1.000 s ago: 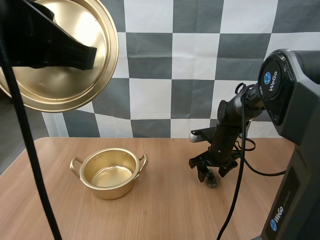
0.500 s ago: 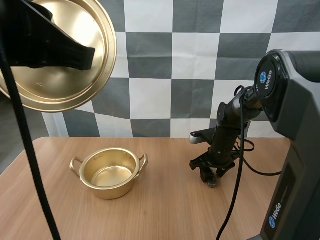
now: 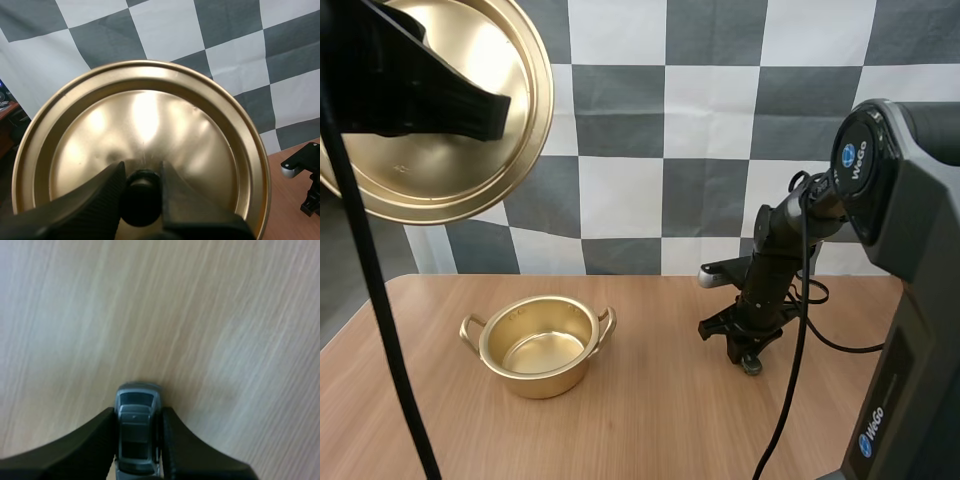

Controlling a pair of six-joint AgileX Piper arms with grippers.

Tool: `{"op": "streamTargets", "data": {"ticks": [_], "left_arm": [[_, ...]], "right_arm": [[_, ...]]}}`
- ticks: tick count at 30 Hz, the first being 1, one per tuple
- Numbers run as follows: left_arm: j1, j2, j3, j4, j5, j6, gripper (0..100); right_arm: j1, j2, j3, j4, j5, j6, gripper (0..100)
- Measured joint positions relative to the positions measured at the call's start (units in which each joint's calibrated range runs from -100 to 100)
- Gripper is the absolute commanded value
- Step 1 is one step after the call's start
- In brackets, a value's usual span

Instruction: Open the pot, put the car inside, and close it

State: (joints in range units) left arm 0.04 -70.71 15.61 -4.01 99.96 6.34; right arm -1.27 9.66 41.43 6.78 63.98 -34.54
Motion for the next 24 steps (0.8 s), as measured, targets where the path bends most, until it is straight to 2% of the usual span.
{"op": "streamTargets", "data": {"ticks": [6,17,24], "left_arm": [[0.0,-1.2,0.0,0.0,0.0,0.0,0],[0.0,-9.88,0.0,4.98,-0.02,0.07,0],[0.0,-17.32,0.0,5.31,-0.02,0.07,0]], "right_arm": [[0.0,-8.25,-4.36,8.51,7.15,-6.12,0],[0.0,-26.59,-13.57,21.18,33.82,-17.4,0],[2.55,-27.1,-19.35,28.57,36.02,-19.26,0]]}}
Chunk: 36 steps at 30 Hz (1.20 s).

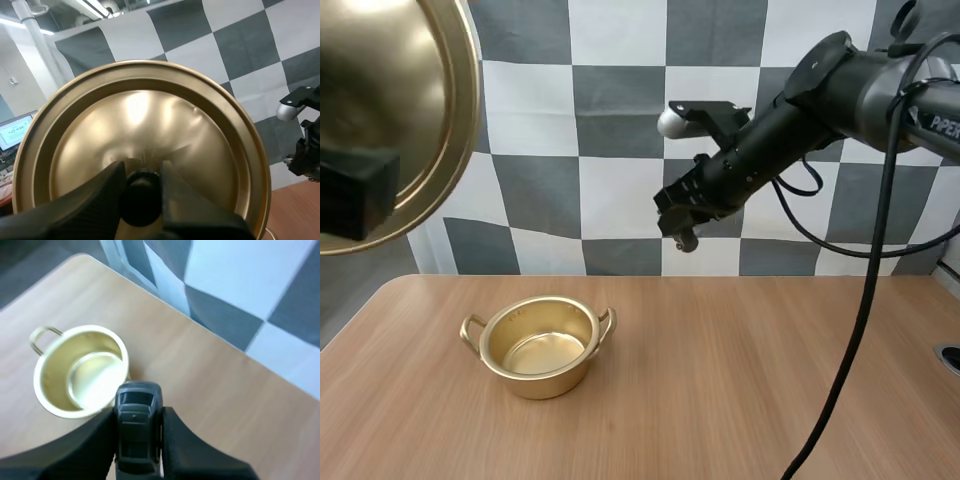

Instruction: Open the pot, put the car inside, and close it

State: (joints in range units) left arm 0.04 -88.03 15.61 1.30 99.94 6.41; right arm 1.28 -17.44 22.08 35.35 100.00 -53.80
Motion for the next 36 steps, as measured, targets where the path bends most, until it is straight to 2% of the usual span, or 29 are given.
{"op": "streamTargets", "data": {"ticks": [7,12,15,20,22,36], "left_arm": [[0.0,-1.93,0.0,5.56,0.0,0.0,0],[0.0,-1.93,0.0,7.13,0.0,0.0,0],[0.0,-1.93,0.0,7.99,0.0,0.0,0],[0.0,-1.93,0.0,8.43,0.0,0.0,0],[0.0,-3.14,0.0,9.22,0.0,0.0,0],[0.0,-4.0,0.0,9.36,0.0,-0.2,0]], "right_arm": [[6.77,4.35,-6.74,-0.31,-0.13,1.7,0],[12.37,9.2,-6.76,-0.54,0.0,2.46,0],[14.57,12.02,-6.76,-0.54,0.0,2.46,0],[15.41,13.57,-6.76,-0.54,0.0,2.46,0],[16.35,19.07,-6.76,-0.33,-0.12,1.49,0],[16.35,31.02,-6.76,4.11,-0.12,-2.73,0]]}}
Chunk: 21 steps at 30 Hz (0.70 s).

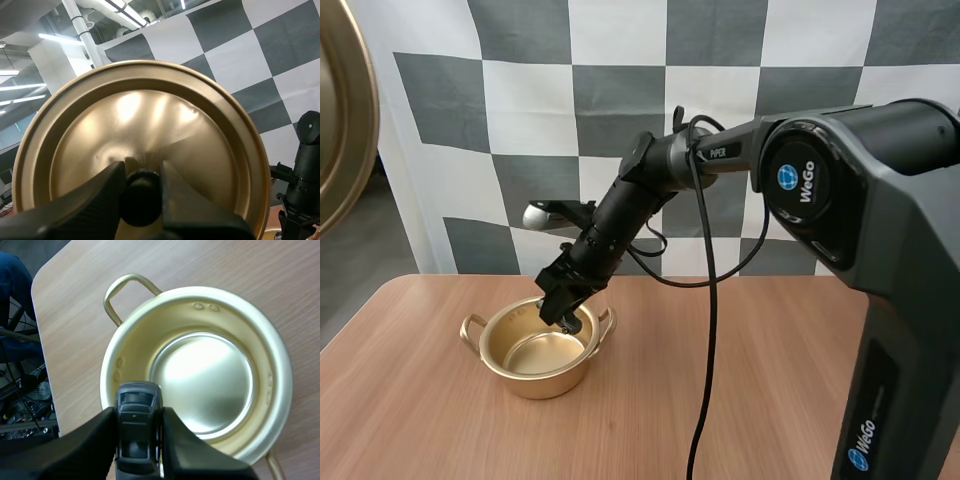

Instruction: Open the pot, put the car inside, and close it

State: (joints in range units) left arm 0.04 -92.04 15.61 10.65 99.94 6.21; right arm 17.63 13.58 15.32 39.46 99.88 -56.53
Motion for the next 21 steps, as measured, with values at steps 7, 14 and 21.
{"op": "streamTargets", "data": {"ticks": [7,14,21], "left_arm": [[0.0,0.0,0.0,0.0,0.0,0.0,0],[0.0,-0.66,0.0,0.0,0.06,0.0,0],[0.0,-1.81,0.0,-0.11,0.0,0.0,0]], "right_arm": [[0.08,2.01,-0.15,1.45,0.0,-1.64,0],[1.37,6.31,-1.39,1.21,0.12,-2.03,0],[1.97,10.61,-8.5,0.97,0.12,-2.03,0]]}}
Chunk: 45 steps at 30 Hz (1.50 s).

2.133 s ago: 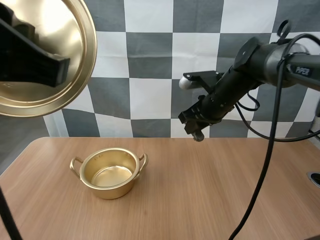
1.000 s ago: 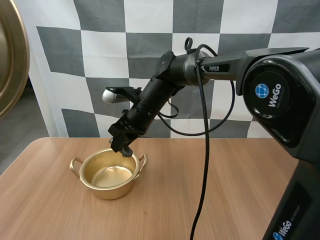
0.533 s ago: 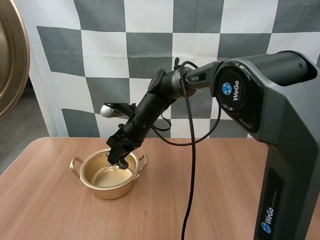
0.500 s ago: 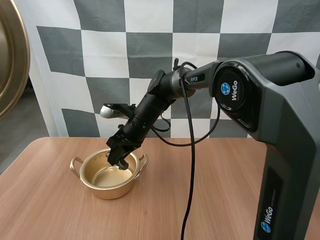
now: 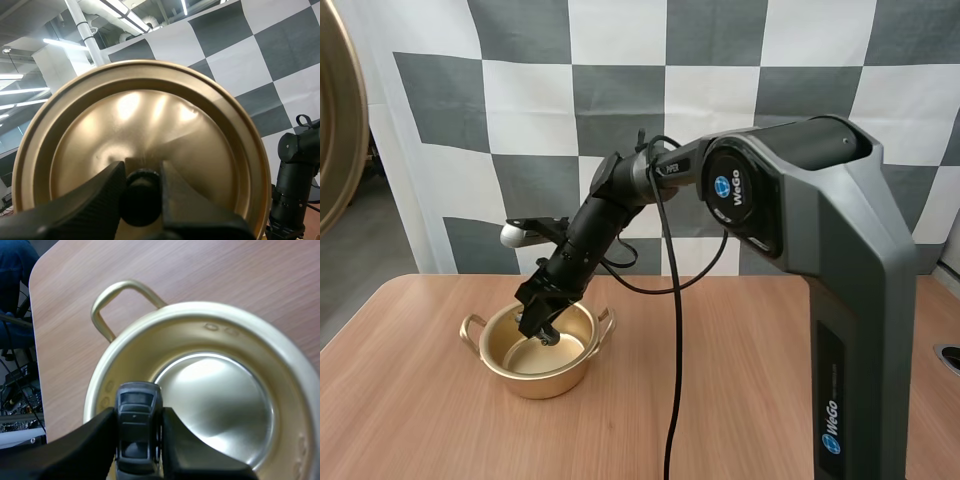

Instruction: Open the pot, put the car inside, and close it

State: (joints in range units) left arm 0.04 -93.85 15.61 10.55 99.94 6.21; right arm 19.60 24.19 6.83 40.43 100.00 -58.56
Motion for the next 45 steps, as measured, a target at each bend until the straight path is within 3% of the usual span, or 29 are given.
{"op": "streamTargets", "data": {"ticks": [13,30,33,35,38,40,45], "left_arm": [[0.0,0.0,0.0,0.0,0.0,0.0,0],[0.0,0.0,0.0,0.0,0.0,0.0,0],[0.0,0.0,0.0,0.0,0.0,0.0,0],[0.0,0.0,0.0,0.0,0.0,0.0,0],[0.0,0.0,0.0,0.0,0.0,0.0,0],[0.0,0.0,0.0,0.0,0.0,0.0,0],[0.0,0.0,0.0,0.0,0.0,0.0,0]], "right_arm": [[0.0,8.25,-2.63,-0.51,0.0,0.34,0],[0.0,9.65,-2.8,0.04,-2.98,1.75,1],[0.0,9.65,-2.8,-0.07,-3.9,2.65,32],[0.0,9.65,-2.8,-0.07,-3.9,2.65,58],[0.0,9.65,-2.8,0.14,-3.69,2.65,86],[0.0,9.65,-2.8,0.13,-3.3,2.24,93],[0.0,9.65,-2.8,0.02,-2.76,2.24,93]]}}
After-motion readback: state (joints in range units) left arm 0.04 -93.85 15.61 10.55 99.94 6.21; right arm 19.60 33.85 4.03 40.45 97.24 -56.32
